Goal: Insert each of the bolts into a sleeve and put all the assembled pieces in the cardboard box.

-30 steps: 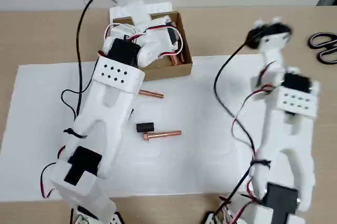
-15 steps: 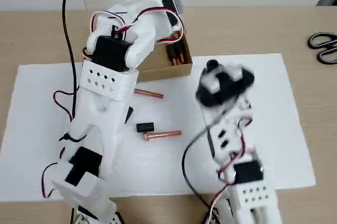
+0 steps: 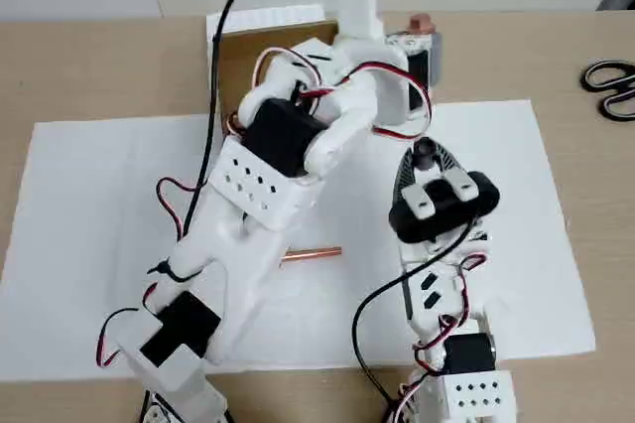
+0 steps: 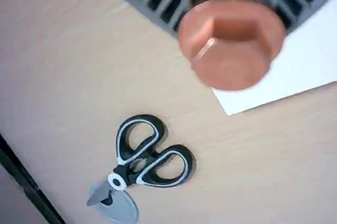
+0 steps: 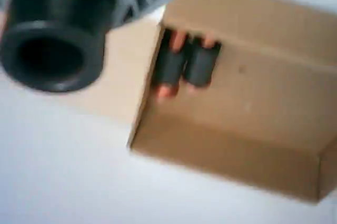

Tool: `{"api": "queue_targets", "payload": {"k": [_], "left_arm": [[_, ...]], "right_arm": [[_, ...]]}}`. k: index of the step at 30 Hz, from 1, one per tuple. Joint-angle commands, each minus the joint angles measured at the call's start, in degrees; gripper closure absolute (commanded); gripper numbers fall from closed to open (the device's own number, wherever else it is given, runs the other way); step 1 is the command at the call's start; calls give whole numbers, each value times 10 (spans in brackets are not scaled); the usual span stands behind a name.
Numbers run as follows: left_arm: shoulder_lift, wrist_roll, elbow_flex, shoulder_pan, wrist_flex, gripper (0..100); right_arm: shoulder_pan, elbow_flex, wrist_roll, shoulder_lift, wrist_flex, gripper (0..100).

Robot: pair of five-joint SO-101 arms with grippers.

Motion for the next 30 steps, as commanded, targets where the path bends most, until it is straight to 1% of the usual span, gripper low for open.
{"api": "queue_targets", "payload": {"k": [1,7,10,13,17,21,23,26,30], "left_arm": [[-9,-22,-28,26,-3,994],[-9,-25,-16,29,-12,994],[-9,-35,-1,29,-57,994],[-9,-93,11,48,-98,994],[-9,-101,58,54,-160,994],[-9,-102,98,54,-213,994],[-9,-119,108,55,-238,994],[-9,-152,109,73,-258,994],[-8,-156,109,84,-262,994]], "right_arm": [[7,-29,-15,-11,12,996],[33,-32,-18,-15,12,996],[38,-44,-18,-11,15,996],[41,-53,-18,-11,15,996],[55,-61,-18,-11,12,996],[87,-69,-18,-10,10,996],[102,-63,-17,-9,-1,996],[116,-55,-16,2,-17,996],[135,-56,-18,52,-61,996]]}}
